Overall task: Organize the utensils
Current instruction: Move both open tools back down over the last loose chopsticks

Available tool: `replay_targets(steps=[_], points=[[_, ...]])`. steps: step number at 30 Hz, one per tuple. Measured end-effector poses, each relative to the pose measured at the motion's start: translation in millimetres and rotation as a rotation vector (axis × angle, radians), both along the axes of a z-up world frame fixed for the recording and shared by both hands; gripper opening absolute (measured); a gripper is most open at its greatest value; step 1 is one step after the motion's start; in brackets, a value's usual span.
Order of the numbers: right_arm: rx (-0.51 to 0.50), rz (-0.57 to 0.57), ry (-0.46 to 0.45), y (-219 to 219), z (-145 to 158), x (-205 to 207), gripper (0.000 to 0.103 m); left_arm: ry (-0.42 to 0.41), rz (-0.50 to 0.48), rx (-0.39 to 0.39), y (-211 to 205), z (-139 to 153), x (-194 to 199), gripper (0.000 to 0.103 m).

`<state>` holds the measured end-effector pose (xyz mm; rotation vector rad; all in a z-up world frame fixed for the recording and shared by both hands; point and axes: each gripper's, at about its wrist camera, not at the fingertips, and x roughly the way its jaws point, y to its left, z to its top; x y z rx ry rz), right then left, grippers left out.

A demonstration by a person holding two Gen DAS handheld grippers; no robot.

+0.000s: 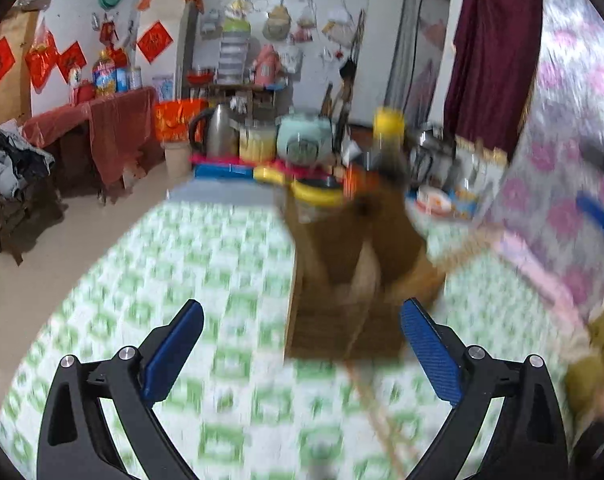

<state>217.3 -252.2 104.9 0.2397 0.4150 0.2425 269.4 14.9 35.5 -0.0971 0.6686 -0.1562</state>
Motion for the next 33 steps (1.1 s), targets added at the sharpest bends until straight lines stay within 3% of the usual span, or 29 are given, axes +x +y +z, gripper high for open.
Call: replay_targets(steps=[3, 6, 8, 12, 15, 18, 25, 31, 33], points=[[-0.062, -0.015, 0.029, -5.1, -36.5, -26.7, 0.097, 0.093, -0.024, 0.024, 1.3, -37.1, -21.2, 0.097], [-0.111, -0.034, 0.131, -15.3, -80.3, -40.7, 0.097, 0.21, -0.058, 0.008, 5.0, -67.9, -33.6, 0.097], [-0.091, -0.032, 0.212, -24.6, -106.4, -44.5, 0.097, 0.278, -0.062, -0.01, 7.8, -81.4, -38.6, 0.097], [-0.022, -0.015, 0.349, -42.7, -139.2, -45.0, 0.097, 0.308, -0.05, -0.031, 11.6, -93.5, -52.0, 0.097], [-0.02, 0.003, 0.396, -45.3, -152.7, -51.3, 0.097, 0.338, -0.046, -0.031, 10.8, -102.7, -59.7, 0.097], [-0.108, 0.011, 0.428, -37.7, -164.9, -63.1, 0.097, 0.333, -0.044, -0.032, 10.9, -101.3, -63.7, 0.097], [-0.222, -0.057, 0.433, -35.4, -169.9, -70.2, 0.097, 0.363, -0.144, 0.003, -18.3, -103.6, -70.2, 0.097], [-0.138, -0.135, 0.452, -60.1, -168.9, -66.7, 0.097, 0.38, -0.302, 0.054, -67.0, -106.5, -81.3, 0.097], [-0.102, -0.141, 0.451, -66.4, -167.8, -67.3, 0.097, 0.379, -0.331, 0.111, -82.0, -109.2, -83.9, 0.097]])
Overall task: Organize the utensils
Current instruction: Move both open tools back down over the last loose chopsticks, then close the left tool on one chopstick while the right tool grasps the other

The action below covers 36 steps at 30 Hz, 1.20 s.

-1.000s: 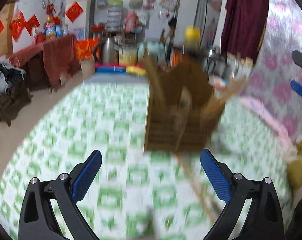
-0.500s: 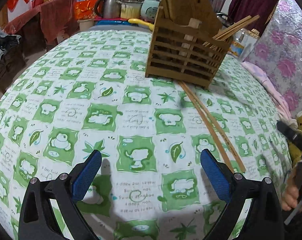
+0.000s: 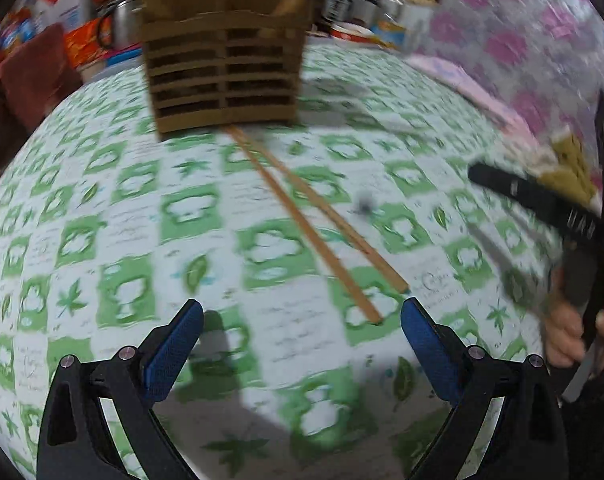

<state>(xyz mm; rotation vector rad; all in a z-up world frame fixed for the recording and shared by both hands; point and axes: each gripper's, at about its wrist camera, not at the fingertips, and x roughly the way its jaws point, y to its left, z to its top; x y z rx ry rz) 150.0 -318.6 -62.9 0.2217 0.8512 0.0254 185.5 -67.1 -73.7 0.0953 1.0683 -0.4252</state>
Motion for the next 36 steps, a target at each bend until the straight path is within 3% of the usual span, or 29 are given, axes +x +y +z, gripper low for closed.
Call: replay_targets(steps=[5, 9, 13, 19, 25, 29, 30, 31, 34, 35, 36], points=[[0.02, 0.007, 0.001, -0.7, -0.1, 0.0, 0.097, 0.0, -0.014, 0.121, -11.1, -9.6, 4.5, 0.097], [0.016, 0.022, -0.002, 3.2, 0.9, -1.3, 0.097, -0.043, 0.096, 0.201, 19.4, -9.5, 14.9, 0.098], [0.016, 0.064, 0.004, 10.5, -0.3, -1.5, 0.097, -0.002, 0.211, 0.107, 66.4, -9.7, 19.2, 0.098], [-0.021, 0.187, 0.031, 35.9, -6.2, -2.3, 0.095, -0.015, 0.224, 0.142, 69.5, -11.0, 19.9, 0.099], [-0.118, 0.396, 0.069, 82.4, -16.2, -10.6, 0.068, -0.016, 0.217, 0.131, 69.5, -12.1, 23.8, 0.099], [-0.116, 0.488, 0.097, 98.8, -20.5, -14.1, 0.051, -0.016, 0.217, 0.132, 69.3, -12.1, 23.6, 0.099], [-0.117, 0.496, 0.112, 101.2, -22.5, -13.1, 0.047, -0.016, 0.217, 0.132, 69.4, -12.1, 23.4, 0.099], [-0.121, 0.501, 0.133, 103.3, -25.9, -11.2, 0.036, -0.016, 0.216, 0.132, 69.2, -12.0, 23.5, 0.099], [-0.106, 0.475, 0.13, 99.0, -26.2, -9.8, 0.022, -0.015, 0.216, 0.132, 68.9, -11.8, 23.3, 0.099], [-0.104, 0.434, 0.135, 93.2, -27.1, -7.9, 0.006, -0.015, 0.217, 0.132, 68.4, -11.7, 23.4, 0.099], [-0.087, 0.409, 0.139, 87.5, -27.7, -6.0, 0.006, -0.015, 0.217, 0.133, 68.1, -11.8, 23.3, 0.099]])
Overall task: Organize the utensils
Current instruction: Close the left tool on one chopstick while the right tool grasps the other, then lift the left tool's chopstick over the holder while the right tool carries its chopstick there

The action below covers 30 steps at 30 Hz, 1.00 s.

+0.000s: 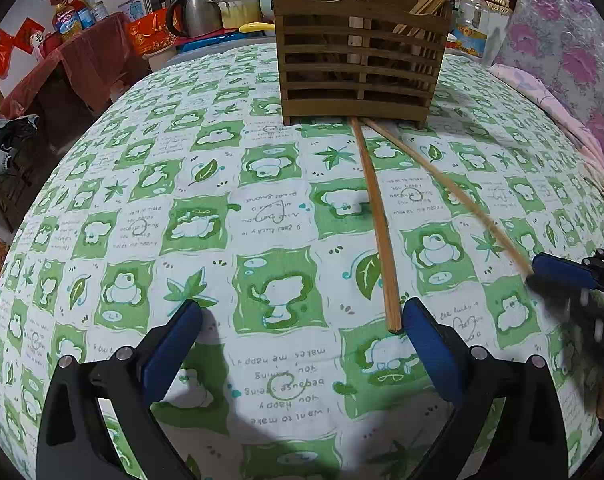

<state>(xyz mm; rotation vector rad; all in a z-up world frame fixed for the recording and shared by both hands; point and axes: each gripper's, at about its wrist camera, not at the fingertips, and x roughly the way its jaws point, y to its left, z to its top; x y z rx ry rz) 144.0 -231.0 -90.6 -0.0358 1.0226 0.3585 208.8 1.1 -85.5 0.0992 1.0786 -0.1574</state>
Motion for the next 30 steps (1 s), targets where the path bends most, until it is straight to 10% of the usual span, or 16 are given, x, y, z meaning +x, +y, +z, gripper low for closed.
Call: replay_targets(steps=[9, 19, 30], points=[[-0.014, -0.004, 0.0, -0.8, -1.2, 1.4, 0.018, -0.023, -0.05, 0.021, -11.9, 4.3, -3.0, 0.097], [0.028, -0.018, 0.008, -8.4, -1.3, 3.8, 0.006, -0.035, -0.141, -0.096, -26.0, 10.1, -9.4, 0.008], [0.026, -0.016, 0.011, -9.2, 0.2, -1.5, 0.007, -0.043, -0.144, -0.13, -23.8, 17.7, -34.9, 0.006]])
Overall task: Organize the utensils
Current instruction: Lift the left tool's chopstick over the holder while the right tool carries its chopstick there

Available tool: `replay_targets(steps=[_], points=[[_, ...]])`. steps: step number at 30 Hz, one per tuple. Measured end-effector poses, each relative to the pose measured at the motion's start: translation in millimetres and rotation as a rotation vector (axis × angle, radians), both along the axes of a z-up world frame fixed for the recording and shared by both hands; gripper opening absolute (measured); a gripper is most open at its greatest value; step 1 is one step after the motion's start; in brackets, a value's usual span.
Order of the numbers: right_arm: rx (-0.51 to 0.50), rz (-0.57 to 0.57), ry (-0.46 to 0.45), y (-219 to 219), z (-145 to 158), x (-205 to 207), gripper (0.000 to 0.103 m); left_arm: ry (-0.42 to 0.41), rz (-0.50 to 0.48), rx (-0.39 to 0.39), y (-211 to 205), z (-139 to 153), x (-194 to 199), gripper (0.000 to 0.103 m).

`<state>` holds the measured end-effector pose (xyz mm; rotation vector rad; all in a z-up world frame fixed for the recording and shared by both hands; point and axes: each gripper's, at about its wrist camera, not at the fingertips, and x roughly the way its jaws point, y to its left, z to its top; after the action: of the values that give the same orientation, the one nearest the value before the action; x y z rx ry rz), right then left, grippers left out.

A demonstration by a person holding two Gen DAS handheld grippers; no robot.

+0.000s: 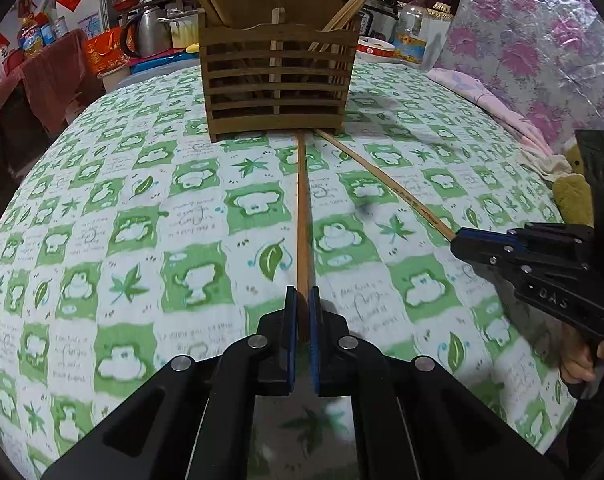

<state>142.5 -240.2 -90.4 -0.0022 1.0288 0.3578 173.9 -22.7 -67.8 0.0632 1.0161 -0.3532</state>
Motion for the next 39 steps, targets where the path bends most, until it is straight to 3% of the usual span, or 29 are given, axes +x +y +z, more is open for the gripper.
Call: replay_targets(steps=[6, 12, 14, 15, 16, 20, 22, 23, 24, 26, 30, 39], points=[[0.001, -0.011, -0.077, -7.9, 19.5, -28.1, 0.006, -0.019, 0.017, 0.002, 11.7, 10.7, -16.6, 0.006], [0.061, -0.039, -0.205, -21.5, 68.1, -43.0, 0.006, -0.087, 0.009, -0.021, 14.5, 46.0, -27.1, 0.006], [0.073, -0.04, -0.231, -23.1, 77.6, -46.1, 0.006, -0.085, 0.008, -0.017, 10.4, 45.5, -27.3, 0.017], [0.077, -0.042, -0.238, -24.3, 80.1, -47.3, 0.006, -0.082, 0.01, -0.01, 7.2, 41.8, -26.1, 0.041], [0.081, -0.044, -0.245, -25.5, 82.6, -48.4, 0.006, -0.085, 0.014, -0.004, 4.9, 38.3, -25.1, 0.051], [0.096, -0.057, -0.253, -29.2, 87.3, -49.6, 0.006, -0.037, -0.012, 0.031, -8.4, 13.0, -11.0, 0.049], [0.106, -0.062, -0.256, -31.9, 88.7, -50.7, 0.006, 0.004, -0.017, 0.056, -12.2, -2.0, -1.5, 0.022], [0.109, -0.063, -0.258, -33.2, 89.7, -50.7, 0.006, -0.001, -0.008, 0.052, -10.6, -4.3, 1.6, 0.019], [0.11, -0.065, -0.259, -33.6, 90.0, -51.0, 0.006, 0.011, -0.009, 0.034, -8.7, -4.3, 3.3, 0.007], [0.113, -0.067, -0.261, -34.7, 90.8, -51.7, 0.006, 0.025, -0.012, -0.013, -3.6, -0.9, 2.2, 0.006], [0.116, -0.077, -0.279, -38.9, 99.7, -52.6, 0.006, -0.041, -0.002, -0.001, 1.1, 24.1, -10.6, 0.006], [0.15, -0.072, -0.386, -37.0, 152.0, -43.9, 0.006, -0.223, -0.014, -0.069, 9.9, 132.3, -19.1, 0.006]])
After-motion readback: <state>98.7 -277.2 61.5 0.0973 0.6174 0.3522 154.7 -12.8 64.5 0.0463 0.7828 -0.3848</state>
